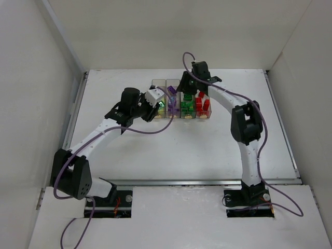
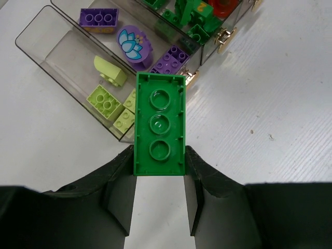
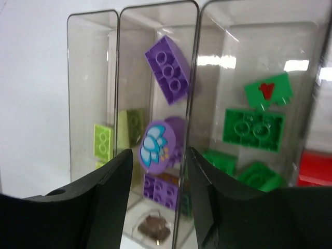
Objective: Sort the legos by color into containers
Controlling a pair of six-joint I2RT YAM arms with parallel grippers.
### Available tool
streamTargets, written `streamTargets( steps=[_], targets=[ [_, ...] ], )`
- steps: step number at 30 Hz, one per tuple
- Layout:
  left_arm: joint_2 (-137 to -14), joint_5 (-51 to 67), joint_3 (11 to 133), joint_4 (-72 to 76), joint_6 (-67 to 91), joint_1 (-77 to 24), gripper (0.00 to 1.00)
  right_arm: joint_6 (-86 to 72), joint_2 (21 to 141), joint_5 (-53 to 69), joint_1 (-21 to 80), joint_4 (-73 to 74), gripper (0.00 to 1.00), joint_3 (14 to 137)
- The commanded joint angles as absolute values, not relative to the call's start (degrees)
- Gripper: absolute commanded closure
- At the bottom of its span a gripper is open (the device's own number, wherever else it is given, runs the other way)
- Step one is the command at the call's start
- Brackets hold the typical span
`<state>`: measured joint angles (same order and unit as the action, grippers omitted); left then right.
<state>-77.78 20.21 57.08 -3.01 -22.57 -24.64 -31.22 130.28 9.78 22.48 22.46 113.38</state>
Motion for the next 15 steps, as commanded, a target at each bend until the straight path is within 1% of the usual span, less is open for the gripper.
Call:
streamTargets(
  steps=[1,2,4,5,9,13,14,15],
  targets=[
    [-79.5,23.7,60.9,-1.2,-21.8,-24.4,1.00,-31.5,119.8,11.6,19.8,16.4,0.48,107.4],
    [-80.5,24.3,61.6,-1.2,-21.8,-24.4,1.00,-30.9,116.3,11.6,19.2,15.7,0.48,105.7],
    [-83.0,24.3,65.1,-2.4,-22.3,-25.5,1.00,-30.9,113.0,10.6,17.0,15.7,0.48,100.5],
    [-86.3,24.3,66.7,-3.1,-22.9,-26.5,1.00,-30.2,109.8,9.8,16.3,15.7,0.48,98.8],
    [-96.0,25.4,76.6,-5.0,-21.4,-27.6,1.00,-27.3,102.9,3.9,14.5,15.7,0.47,91.9],
    [-104.4,25.4,85.9,-5.5,-21.4,-28.1,1.00,-25.0,99.2,-0.3,13.9,16.4,0.47,88.4],
    [-106.2,25.4,90.1,-5.5,-21.4,-28.9,1.00,-25.0,98.7,-1.8,13.9,17.0,0.47,87.9],
    [-110.5,25.9,92.8,-6.6,-21.4,-28.9,1.00,-25.0,98.2,-1.8,13.3,17.1,0.47,86.6]
  ],
)
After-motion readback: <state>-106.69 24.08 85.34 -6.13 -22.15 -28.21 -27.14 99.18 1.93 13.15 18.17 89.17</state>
